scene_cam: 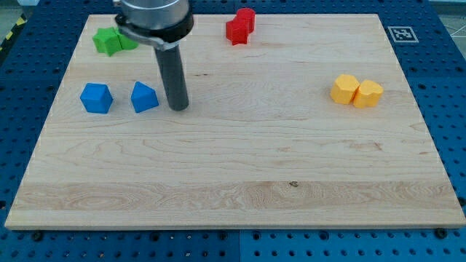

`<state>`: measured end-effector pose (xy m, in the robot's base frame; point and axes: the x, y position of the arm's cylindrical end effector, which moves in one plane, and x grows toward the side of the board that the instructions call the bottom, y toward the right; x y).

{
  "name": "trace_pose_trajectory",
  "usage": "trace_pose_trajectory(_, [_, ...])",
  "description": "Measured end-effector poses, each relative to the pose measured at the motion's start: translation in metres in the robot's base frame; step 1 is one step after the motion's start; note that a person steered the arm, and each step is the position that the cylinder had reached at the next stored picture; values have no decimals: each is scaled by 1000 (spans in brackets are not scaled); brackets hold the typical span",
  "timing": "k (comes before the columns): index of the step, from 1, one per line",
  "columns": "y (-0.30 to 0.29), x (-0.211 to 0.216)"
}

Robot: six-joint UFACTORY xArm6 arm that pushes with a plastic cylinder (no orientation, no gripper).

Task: Slide blue triangle a bit left

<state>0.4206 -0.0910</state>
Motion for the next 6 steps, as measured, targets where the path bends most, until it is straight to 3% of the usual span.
trace_pose_trajectory(1, [-1,-33])
trace_pose_trajectory(2, [-17,-33])
trace_pose_trajectory(4, [-63,8])
trace_pose_trajectory(6, [-37,-7])
